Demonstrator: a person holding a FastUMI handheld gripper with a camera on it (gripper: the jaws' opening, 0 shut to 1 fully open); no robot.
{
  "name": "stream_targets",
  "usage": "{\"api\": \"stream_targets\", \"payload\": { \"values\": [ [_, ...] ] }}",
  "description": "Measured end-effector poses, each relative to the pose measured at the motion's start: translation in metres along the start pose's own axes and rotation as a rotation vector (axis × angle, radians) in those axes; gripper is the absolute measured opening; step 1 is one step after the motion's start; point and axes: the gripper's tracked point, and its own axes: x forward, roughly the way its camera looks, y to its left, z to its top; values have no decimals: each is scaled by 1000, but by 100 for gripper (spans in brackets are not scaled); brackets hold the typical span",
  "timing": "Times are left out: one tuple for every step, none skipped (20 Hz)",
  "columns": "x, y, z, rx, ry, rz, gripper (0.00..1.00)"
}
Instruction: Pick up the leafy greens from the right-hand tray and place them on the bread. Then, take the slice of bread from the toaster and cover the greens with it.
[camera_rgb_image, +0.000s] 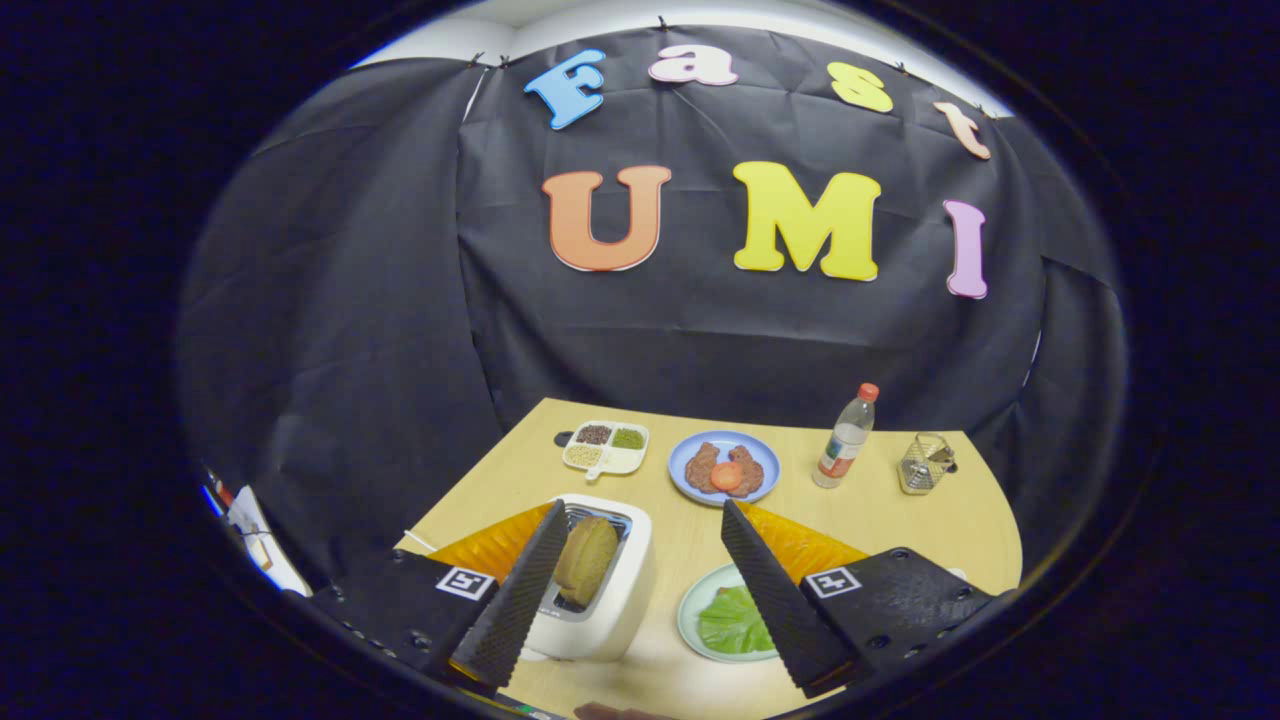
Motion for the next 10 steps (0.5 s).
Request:
{"api": "stream_targets", "payload": {
  "values": [
    [9, 7, -5, 3, 25, -2, 97],
    [18, 14, -11, 4, 56, -8, 97],
    [27, 19, -19, 8, 85, -18, 97],
    [36, 24, -24, 13, 114, -33, 97],
    [45, 29, -30, 18, 135, -50, 97],
    [54, 33, -34, 16, 151, -70, 97],
    [60, 36, -36, 11, 161, -92, 96],
    [66, 41, -41, 11, 175, -100, 94],
    [73, 47, -49, 16, 198, -107, 93],
    [80, 47, -55, 16, 218, -129, 90]
  ]
}}
